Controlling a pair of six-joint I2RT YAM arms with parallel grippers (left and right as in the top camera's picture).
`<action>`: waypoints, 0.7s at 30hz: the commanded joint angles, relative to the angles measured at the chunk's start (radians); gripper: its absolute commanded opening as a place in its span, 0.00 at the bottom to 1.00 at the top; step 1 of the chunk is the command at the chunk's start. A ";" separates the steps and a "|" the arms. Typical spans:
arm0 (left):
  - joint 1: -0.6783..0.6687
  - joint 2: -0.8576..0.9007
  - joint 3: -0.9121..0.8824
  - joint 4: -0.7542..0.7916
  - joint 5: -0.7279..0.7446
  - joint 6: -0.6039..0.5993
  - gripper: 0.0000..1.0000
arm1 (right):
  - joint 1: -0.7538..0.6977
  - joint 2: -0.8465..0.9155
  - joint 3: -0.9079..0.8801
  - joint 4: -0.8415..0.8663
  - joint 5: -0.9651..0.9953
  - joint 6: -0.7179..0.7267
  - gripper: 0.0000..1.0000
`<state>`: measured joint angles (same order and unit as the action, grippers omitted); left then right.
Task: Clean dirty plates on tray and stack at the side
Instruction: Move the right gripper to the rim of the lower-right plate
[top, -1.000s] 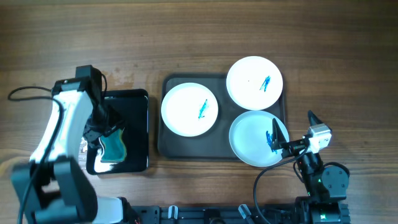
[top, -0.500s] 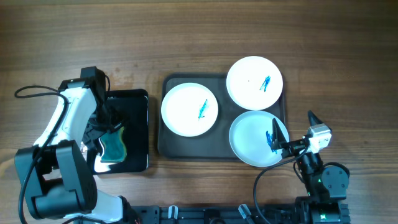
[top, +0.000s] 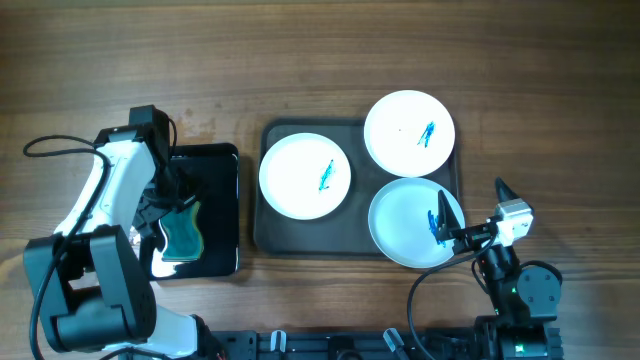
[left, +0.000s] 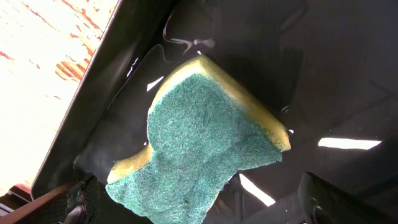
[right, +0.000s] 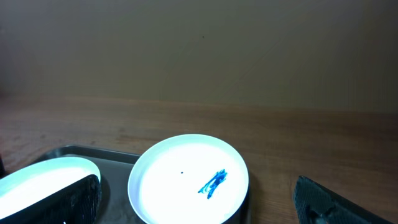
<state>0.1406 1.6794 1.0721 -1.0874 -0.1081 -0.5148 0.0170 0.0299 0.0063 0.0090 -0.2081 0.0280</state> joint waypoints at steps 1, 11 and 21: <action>0.006 0.006 -0.008 0.000 -0.012 -0.003 1.00 | -0.003 0.001 -0.001 0.013 0.004 0.002 1.00; 0.006 0.006 -0.008 0.000 -0.012 -0.003 1.00 | -0.003 0.004 0.037 -0.020 -0.049 0.128 1.00; 0.006 0.006 -0.008 0.004 -0.012 -0.003 1.00 | -0.003 0.572 0.385 -0.179 -0.063 0.132 1.00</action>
<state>0.1406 1.6794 1.0698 -1.0801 -0.1081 -0.5148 0.0166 0.4397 0.2337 -0.1036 -0.2447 0.1398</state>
